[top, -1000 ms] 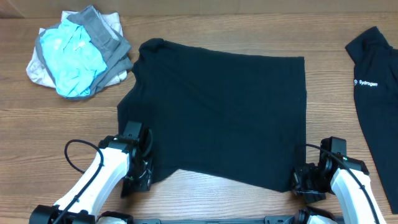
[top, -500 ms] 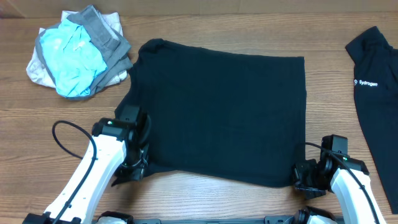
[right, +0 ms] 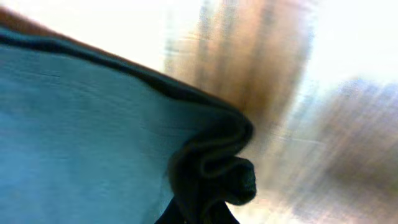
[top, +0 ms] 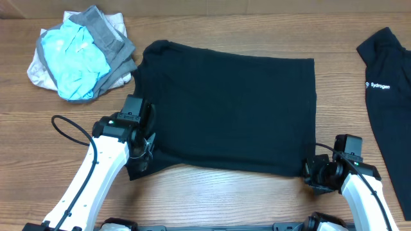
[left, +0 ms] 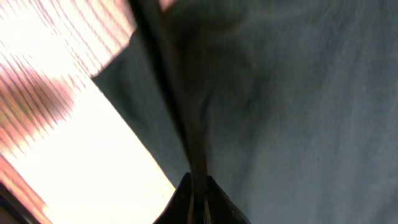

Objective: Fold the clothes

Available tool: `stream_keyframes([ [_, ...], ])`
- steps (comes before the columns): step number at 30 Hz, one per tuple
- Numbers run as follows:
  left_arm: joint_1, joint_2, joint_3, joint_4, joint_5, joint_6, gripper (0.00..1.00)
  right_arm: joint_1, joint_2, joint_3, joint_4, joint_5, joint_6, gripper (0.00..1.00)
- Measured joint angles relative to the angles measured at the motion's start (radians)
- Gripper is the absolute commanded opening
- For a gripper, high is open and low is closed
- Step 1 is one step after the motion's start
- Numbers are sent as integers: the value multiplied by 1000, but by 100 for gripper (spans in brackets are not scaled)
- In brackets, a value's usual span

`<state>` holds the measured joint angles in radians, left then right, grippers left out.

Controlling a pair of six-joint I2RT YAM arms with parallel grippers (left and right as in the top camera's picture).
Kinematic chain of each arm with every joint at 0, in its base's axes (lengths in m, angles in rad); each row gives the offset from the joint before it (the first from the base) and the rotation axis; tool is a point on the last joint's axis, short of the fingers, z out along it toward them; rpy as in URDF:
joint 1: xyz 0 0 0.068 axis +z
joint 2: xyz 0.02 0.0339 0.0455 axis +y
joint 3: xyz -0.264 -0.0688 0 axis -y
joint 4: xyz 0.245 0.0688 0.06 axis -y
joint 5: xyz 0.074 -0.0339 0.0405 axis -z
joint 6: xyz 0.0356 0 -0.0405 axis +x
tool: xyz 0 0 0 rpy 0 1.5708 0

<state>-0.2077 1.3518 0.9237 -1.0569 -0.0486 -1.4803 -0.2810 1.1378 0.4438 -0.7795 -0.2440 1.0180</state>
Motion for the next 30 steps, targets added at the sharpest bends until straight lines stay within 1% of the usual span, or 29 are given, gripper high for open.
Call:
stream_keyframes([
  [4, 0, 7, 0, 7, -62, 23, 4, 0, 0, 4, 1, -15, 2, 4],
  [9, 0, 14, 0, 83, -112, 80, 4, 0, 0, 54, -1, -38, 3, 4],
  [14, 0, 20, 1, 180, -128, 174, 4, 0, 0, 79, 23, -48, 3, 5],
  [22, 0, 103, 1, 254, -141, 279, 4, 0, 0, 79, 105, -56, 3, 4],
  [26, 0, 146, 1, 287, -150, 313, 4, 0, 0, 79, 143, -60, 3, 4],
  [30, 0, 169, 1, 353, -163, 361, 4, 0, 0, 79, 186, -63, 3, 4],
])
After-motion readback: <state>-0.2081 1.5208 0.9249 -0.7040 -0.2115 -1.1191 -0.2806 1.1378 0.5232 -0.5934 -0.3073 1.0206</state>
